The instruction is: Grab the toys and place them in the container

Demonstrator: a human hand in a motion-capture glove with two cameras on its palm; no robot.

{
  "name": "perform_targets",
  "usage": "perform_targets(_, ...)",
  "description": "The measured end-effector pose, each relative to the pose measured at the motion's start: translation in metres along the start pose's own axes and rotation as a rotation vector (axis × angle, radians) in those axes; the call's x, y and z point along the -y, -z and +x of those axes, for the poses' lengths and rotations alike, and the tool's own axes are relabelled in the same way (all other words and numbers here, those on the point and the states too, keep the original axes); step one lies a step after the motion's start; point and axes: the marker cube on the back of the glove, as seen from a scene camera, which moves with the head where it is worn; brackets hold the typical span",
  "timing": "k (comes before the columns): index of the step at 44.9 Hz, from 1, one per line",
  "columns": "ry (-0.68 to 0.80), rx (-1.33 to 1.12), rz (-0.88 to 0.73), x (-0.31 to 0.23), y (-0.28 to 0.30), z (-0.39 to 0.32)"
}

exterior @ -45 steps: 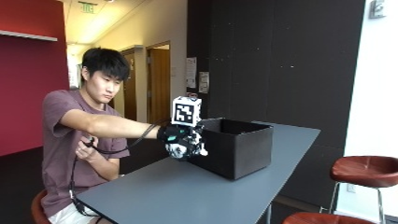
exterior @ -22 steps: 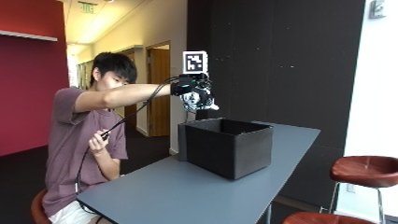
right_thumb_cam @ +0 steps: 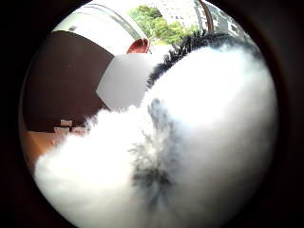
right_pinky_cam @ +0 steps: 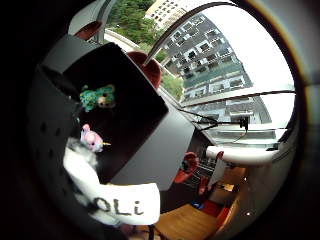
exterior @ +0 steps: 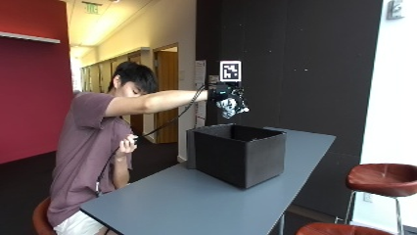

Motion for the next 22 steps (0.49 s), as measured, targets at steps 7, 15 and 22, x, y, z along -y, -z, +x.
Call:
perform_targets(7, -0.033, -0.131, -0.170, 0.010, -0.027, -0.016)
perform_targets(15, -0.087, -0.097, -0.231, 0.014, -0.034, -0.027)
perform_targets(22, -0.085, -0.156, -0.225, 0.008, -0.028, -0.020)
